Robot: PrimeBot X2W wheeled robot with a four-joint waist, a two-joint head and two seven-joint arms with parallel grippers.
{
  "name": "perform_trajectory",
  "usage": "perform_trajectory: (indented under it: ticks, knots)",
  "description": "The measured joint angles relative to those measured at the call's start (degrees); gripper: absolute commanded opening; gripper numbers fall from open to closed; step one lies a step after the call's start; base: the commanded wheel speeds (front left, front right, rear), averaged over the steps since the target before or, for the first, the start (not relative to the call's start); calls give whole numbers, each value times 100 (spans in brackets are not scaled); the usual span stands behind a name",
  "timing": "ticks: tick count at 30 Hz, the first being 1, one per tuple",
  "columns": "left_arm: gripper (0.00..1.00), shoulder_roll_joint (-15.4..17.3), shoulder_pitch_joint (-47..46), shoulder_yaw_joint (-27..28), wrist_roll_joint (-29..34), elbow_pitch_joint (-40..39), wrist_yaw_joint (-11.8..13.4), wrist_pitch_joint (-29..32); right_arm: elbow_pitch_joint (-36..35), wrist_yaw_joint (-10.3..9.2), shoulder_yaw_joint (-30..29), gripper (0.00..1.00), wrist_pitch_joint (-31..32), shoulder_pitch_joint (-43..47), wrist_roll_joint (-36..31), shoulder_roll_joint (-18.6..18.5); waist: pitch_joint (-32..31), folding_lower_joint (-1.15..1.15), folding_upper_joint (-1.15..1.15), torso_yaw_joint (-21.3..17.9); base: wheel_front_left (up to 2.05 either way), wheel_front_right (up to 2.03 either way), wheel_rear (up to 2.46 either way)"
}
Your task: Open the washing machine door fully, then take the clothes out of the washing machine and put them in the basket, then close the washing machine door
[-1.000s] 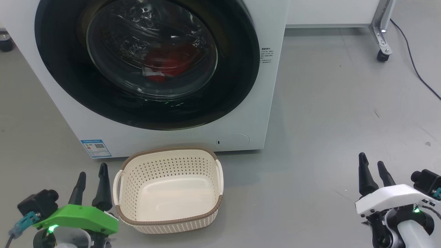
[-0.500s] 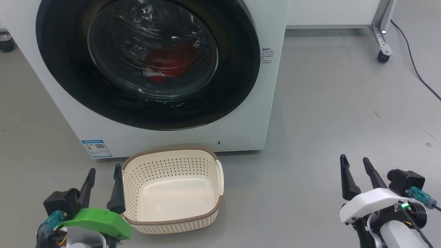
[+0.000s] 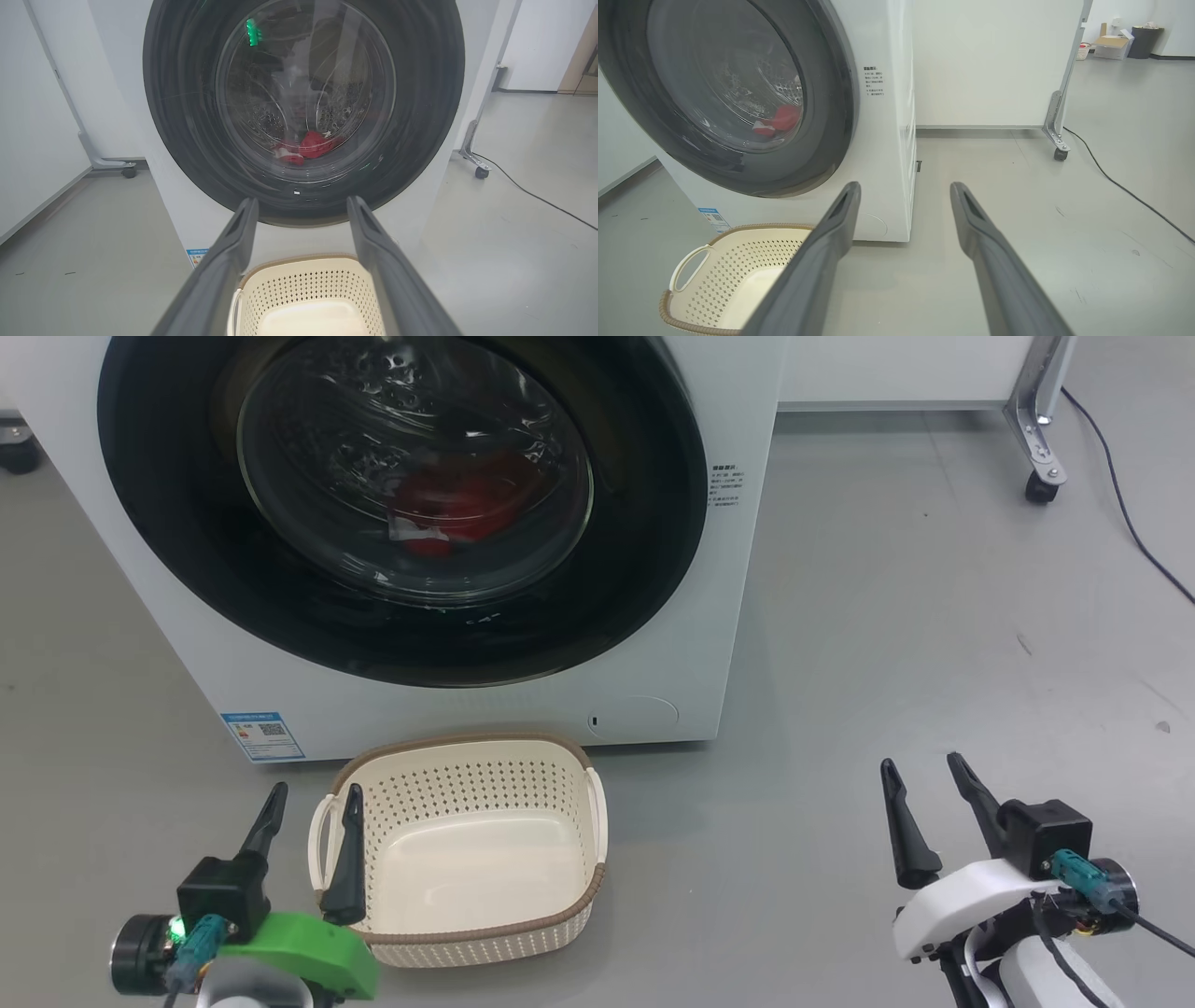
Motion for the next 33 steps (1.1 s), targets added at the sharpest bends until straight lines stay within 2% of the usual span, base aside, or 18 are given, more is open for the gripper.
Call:
perform_trajectory:
  ticks: [11, 32, 33]
  knots:
    - [100, -16, 0, -18, 570, 125, 53, -165, 13, -13, 93, 100, -129, -83, -662, 7, 19, 0, 0, 6, 0, 0, 0]
    - [100, -96, -4, 96, 581, 279, 51, -165, 52, 3, -79, 100, -135, -83, -724, 111, 57, 0, 0, 14, 0, 0, 0]
    - [100, -98, -5, 99, 591, 283, 51, -165, 53, 4, -91, 47, -135, -83, -725, 112, 58, 0, 0, 15, 0, 0, 0]
